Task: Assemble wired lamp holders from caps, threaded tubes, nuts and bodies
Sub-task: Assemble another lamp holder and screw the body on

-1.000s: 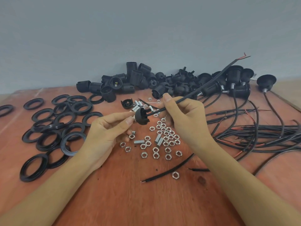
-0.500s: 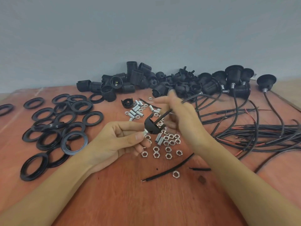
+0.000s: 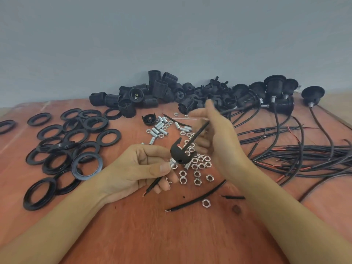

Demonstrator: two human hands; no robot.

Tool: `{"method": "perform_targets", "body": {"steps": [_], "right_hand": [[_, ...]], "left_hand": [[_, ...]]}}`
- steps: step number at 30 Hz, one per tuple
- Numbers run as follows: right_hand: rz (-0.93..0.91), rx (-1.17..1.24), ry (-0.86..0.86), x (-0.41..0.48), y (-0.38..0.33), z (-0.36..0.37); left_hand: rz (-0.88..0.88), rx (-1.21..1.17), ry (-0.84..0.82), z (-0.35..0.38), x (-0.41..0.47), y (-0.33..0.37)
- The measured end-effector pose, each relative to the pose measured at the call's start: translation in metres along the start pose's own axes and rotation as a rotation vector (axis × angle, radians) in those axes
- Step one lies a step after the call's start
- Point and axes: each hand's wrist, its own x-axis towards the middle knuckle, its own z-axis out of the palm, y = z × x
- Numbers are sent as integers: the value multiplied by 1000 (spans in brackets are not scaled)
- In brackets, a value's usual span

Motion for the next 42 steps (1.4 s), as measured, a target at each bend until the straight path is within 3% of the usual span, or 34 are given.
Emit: {"method": "perform_targets", "body": {"steps": [2,7,13,21,28,36,42], "right_hand": [[53,94,35,4,-1,-4],[82,-308,-244,-5,5,6],[125,42,124,9,-6,-11],[61,-276,-163,1,6,0],[-34,-138,126,7,-5,-12],[-121,-495,-127,1,18,0],[-230,-500,-86,1,20,-2]], "left_hand": [[2,-1,-4,0,0,0],[12,-7,8,2,0,-1],[65,37,76,0,0,1],[96,79,121,5,2,-2],[171,226,179,9,5,-9],[264,443,338,5,11,-21],[296,473,392,4,13,-22]]}}
